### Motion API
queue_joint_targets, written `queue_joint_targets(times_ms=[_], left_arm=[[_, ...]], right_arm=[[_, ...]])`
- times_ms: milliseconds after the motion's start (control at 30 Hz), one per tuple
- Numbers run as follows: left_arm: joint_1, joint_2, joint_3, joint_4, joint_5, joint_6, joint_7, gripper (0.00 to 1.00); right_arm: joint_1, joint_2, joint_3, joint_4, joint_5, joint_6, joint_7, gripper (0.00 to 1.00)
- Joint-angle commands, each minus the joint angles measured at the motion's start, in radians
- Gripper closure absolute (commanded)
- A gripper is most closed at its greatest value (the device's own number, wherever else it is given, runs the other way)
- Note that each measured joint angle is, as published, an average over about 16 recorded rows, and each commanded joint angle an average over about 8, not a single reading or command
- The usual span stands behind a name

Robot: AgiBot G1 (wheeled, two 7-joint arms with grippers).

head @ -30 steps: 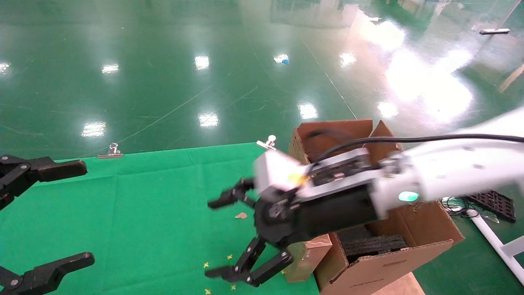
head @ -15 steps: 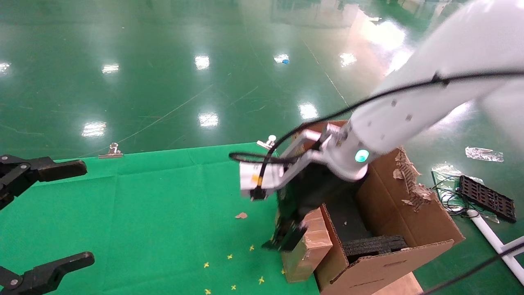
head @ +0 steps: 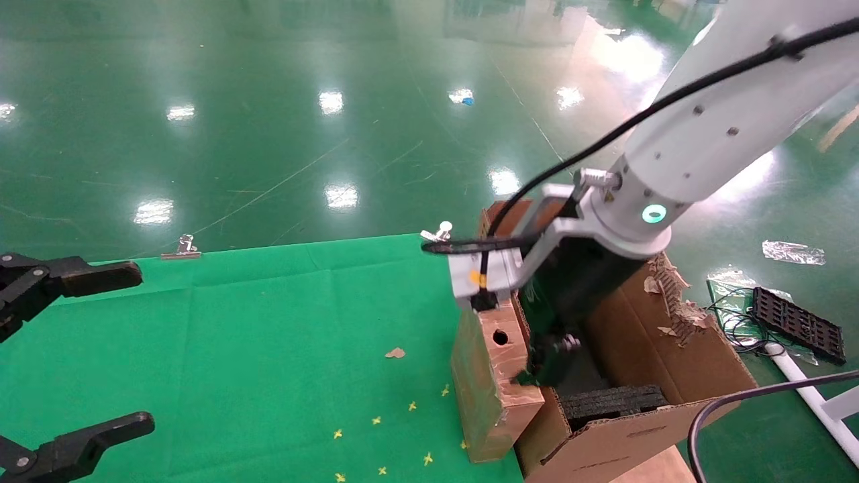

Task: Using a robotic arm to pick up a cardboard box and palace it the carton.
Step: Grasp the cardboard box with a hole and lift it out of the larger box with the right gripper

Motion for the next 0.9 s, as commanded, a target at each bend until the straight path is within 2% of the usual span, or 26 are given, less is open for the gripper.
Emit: queue_joint_targets(times_ms=[33,400,500,767,900], left_arm=[[0.0,0.0,0.0,0.0,0.0,0.0,0.0,0.0],[0.0,0.0,0.001,0.0,-0.001,0.0,0.0,0.0],[0.0,0.0,0.001,0.0,-0.001,-0.001,0.001,0.0],[0.0,-0.001,0.002,0.0,-0.001,-0.001,0.001,0.0],[0.0,-0.001,0.002,0.0,-0.001,-0.001,0.001,0.0]], right_arm=[[0.018,-0.008,-0.052,0.0,0.009,0.006,0.008,0.0],[0.045,-0.006,-0.128,-0.005,0.036,0.044,0.088,0.0],[0.056,0.009,-0.13,-0.019,0.055,0.055,0.192,0.0],[0.058,-0.008,-0.158,-0.161,0.083,0.05,0.581,0.0],[0.028,-0.022,-0.16,-0.249,0.129,0.05,0.682,0.0]])
